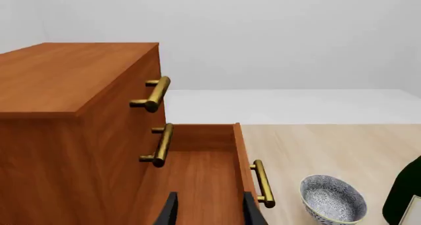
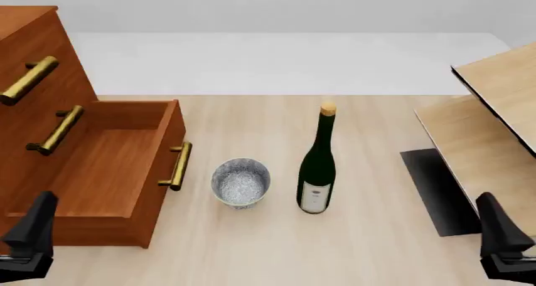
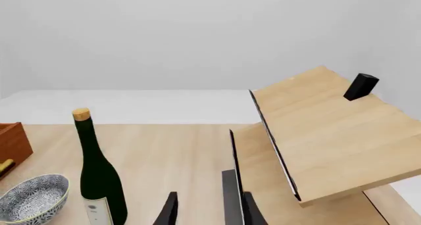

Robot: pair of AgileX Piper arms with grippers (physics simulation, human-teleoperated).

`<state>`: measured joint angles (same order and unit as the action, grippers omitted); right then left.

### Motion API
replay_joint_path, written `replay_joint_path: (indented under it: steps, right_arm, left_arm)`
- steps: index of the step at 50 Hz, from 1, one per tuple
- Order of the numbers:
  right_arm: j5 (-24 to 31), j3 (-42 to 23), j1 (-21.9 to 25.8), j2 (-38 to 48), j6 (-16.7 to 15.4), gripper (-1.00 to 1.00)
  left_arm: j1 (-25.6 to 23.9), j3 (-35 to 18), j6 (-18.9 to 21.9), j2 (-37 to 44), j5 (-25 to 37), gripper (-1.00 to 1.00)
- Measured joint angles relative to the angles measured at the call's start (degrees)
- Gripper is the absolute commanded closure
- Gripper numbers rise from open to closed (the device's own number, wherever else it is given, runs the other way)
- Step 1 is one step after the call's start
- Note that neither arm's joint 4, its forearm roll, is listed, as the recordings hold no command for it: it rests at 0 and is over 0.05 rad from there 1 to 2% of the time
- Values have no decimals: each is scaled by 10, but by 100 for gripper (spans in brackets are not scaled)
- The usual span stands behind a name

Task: Close the bottom drawer of the cabinet and open the top drawer.

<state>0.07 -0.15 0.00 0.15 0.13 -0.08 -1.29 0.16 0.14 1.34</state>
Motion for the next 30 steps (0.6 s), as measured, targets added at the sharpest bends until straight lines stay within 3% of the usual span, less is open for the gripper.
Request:
replay_joint_path:
  steps: [30]
  right_arm:
    - [-5,-1,2,5,-2,-100]
  left_arm:
    - [-16,4,16,23,-23,-100]
